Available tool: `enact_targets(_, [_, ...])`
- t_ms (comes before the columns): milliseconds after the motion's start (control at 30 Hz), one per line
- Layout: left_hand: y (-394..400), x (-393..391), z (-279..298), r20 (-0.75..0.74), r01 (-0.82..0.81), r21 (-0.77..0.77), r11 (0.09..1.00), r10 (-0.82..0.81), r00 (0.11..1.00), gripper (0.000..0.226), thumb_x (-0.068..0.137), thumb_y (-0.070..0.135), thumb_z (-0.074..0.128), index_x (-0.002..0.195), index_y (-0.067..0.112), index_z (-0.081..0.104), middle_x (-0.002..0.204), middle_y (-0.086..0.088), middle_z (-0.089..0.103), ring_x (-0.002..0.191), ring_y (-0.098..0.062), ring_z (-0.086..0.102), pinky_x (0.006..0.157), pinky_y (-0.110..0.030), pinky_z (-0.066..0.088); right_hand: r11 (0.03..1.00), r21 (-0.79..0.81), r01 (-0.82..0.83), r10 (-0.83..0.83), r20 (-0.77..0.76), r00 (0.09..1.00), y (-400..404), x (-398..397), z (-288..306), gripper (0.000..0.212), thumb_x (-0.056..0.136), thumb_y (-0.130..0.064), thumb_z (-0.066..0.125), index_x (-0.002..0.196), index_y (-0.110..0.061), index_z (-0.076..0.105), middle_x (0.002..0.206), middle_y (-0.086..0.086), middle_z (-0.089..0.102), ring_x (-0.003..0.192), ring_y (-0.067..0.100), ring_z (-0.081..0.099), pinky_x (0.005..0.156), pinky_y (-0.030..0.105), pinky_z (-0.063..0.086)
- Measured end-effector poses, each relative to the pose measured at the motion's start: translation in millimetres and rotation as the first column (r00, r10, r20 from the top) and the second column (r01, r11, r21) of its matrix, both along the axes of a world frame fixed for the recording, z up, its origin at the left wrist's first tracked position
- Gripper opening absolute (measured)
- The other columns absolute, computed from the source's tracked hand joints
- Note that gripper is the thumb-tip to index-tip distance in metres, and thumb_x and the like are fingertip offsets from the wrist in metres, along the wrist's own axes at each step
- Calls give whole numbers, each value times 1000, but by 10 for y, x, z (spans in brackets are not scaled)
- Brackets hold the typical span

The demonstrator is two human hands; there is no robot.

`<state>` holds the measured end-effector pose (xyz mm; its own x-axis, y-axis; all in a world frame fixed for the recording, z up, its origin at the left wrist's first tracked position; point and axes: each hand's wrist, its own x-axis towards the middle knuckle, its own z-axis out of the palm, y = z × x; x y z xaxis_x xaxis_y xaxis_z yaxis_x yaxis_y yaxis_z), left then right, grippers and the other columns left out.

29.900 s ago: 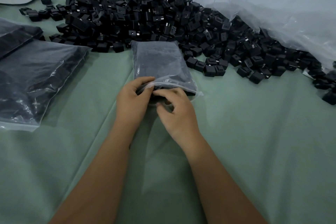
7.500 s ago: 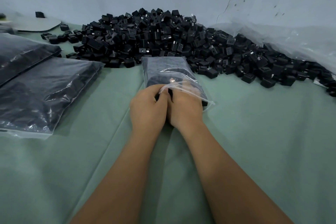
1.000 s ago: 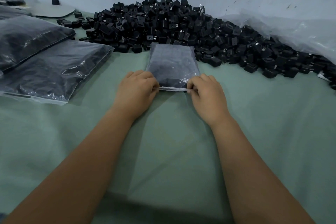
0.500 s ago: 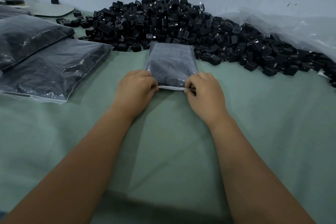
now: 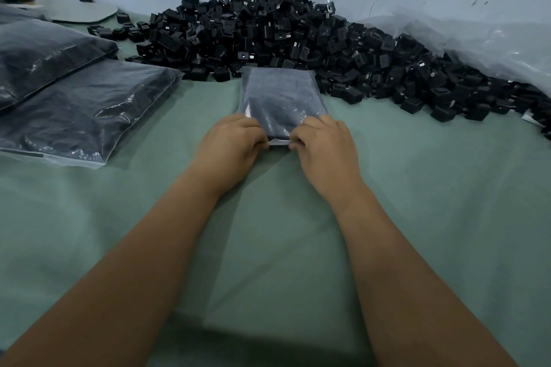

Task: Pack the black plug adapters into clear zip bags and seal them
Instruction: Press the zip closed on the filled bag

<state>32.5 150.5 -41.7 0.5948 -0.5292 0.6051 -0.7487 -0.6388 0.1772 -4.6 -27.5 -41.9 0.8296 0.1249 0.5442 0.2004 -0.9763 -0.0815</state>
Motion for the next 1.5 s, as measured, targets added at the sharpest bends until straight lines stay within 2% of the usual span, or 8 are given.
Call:
enact_targets(133, [-51, -47, 19, 56, 17, 15, 1000, -17, 998, 6, 80, -2, 70, 75, -3, 68, 75, -19, 65, 70, -35, 60, 67, -39, 49, 999, 22, -36, 36, 21, 999, 23, -36, 26, 3, 83, -15, 65, 85, -12, 65, 88, 3, 60, 93, 25, 51, 79, 29, 31])
enact_targets(267, [-85, -70, 17, 98, 50, 57, 997, -55, 994, 12, 83, 0, 69, 73, -4, 63, 73, -21, 60, 67, -37, 58, 65, -44, 51, 995, -8, -102, 103, 82, 991, 98, -58, 40, 6, 78, -3, 64, 73, -7, 63, 75, 8, 59, 77, 30, 53, 72, 42, 43])
enact_targets(467, [-94, -76, 23, 91, 62, 43, 997, -65, 994, 11, 80, -5, 70, 71, -3, 63, 72, -20, 61, 66, -36, 57, 62, -45, 50, 990, 68, -127, 122, 68, 990, 94, -61, 49, 10, 70, 4, 67, 64, -3, 62, 64, 12, 57, 67, 31, 53, 62, 37, 41])
enact_targets(633, [-96, -46, -16, 87, 40, 70, 997, -46, 995, 10, 87, 0, 64, 80, -6, 65, 79, -22, 62, 73, -38, 58, 69, -50, 47, 987, 32, -156, 154, 53, 987, 135, -76, 66, 10, 67, 5, 63, 74, -2, 64, 76, 11, 60, 77, 32, 54, 69, 41, 44])
enact_targets(867, [-110, -31, -28, 83, 25, 82, 996, -32, 996, 4, 83, -3, 64, 81, -4, 67, 81, -19, 64, 76, -37, 58, 70, -48, 47, 989, 71, -132, 129, 39, 991, 203, -107, 69, 10, 71, 6, 51, 70, 0, 59, 71, 17, 58, 73, 35, 55, 66, 43, 47])
enact_targets(1100, [-118, -78, -39, 133, -68, 36, 997, 63, 989, 12, 88, 5, 65, 78, -2, 61, 79, -19, 60, 75, -36, 55, 70, -43, 40, 990, 117, -74, 73, 17, 997, 80, -68, 43, 2, 81, -2, 64, 80, -3, 64, 81, 13, 61, 83, 32, 54, 75, 41, 42])
enact_targets(1267, [-116, -93, -25, 114, -46, 47, 998, 40, 993, 13, 83, 11, 72, 79, 1, 65, 80, -15, 61, 77, -34, 57, 71, -40, 42, 996, 67, -63, 65, -21, 998, 77, -56, 28, 11, 84, -3, 56, 83, -3, 66, 83, 13, 62, 84, 32, 54, 76, 42, 42])
enact_targets(1500, [-115, -70, -45, 120, -34, 59, 998, 27, 992, 6, 84, 0, 68, 79, -1, 64, 78, -20, 61, 73, -37, 57, 68, -44, 45, 996, 55, -77, 78, -18, 997, 79, -67, 22, 4, 77, -3, 64, 81, -3, 64, 84, 12, 60, 85, 32, 54, 77, 40, 42])
